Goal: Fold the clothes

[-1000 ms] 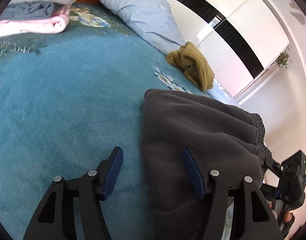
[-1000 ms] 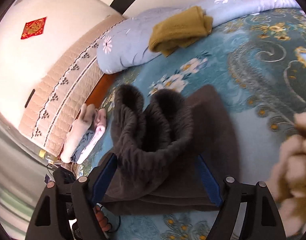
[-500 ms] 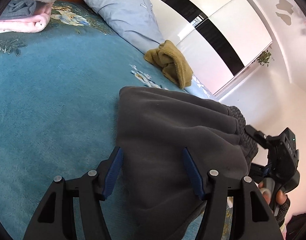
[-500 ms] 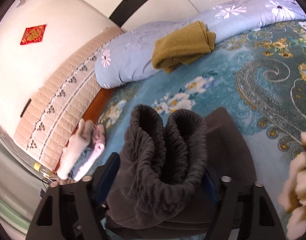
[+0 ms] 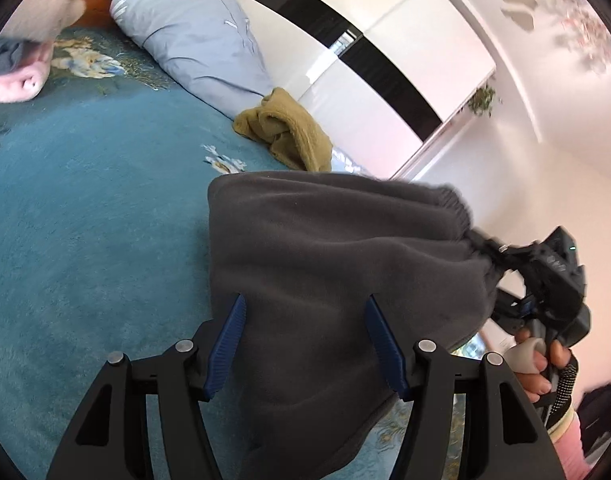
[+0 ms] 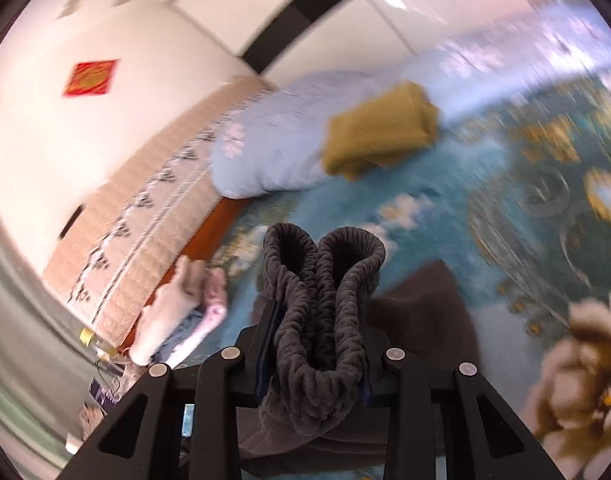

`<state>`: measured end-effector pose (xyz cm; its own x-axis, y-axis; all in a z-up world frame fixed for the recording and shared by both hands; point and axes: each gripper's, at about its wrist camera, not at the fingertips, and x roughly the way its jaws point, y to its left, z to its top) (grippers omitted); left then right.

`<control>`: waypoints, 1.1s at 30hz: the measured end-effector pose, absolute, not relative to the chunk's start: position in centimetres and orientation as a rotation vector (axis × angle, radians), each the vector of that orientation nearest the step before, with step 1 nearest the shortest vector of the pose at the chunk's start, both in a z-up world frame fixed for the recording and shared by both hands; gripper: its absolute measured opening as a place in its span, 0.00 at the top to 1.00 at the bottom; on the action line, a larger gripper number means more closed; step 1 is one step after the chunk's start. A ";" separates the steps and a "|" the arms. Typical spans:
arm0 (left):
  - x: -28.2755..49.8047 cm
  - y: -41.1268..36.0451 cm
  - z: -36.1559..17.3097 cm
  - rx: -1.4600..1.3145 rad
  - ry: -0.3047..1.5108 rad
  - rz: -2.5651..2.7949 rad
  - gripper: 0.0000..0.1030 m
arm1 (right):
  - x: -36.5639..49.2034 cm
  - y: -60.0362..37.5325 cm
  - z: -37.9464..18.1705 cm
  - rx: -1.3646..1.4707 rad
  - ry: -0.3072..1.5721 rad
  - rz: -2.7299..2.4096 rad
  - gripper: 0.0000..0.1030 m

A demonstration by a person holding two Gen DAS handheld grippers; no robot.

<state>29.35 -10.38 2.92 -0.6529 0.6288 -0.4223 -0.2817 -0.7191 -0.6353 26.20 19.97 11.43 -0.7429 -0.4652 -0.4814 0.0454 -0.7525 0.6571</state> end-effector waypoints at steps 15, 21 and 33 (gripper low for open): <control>28.9 -10.4 1.9 -0.953 -0.722 2.354 0.38 | 25.7 23.7 6.9 1.135 -1.103 -2.504 0.58; 29.0 -10.1 1.9 -0.965 -0.699 2.362 0.38 | 25.7 23.4 8.7 1.187 -0.930 -2.652 0.58; 30.0 -9.7 3.3 -0.895 -0.581 2.439 0.37 | 21.5 10.9 12.3 1.269 -0.070 -2.702 0.70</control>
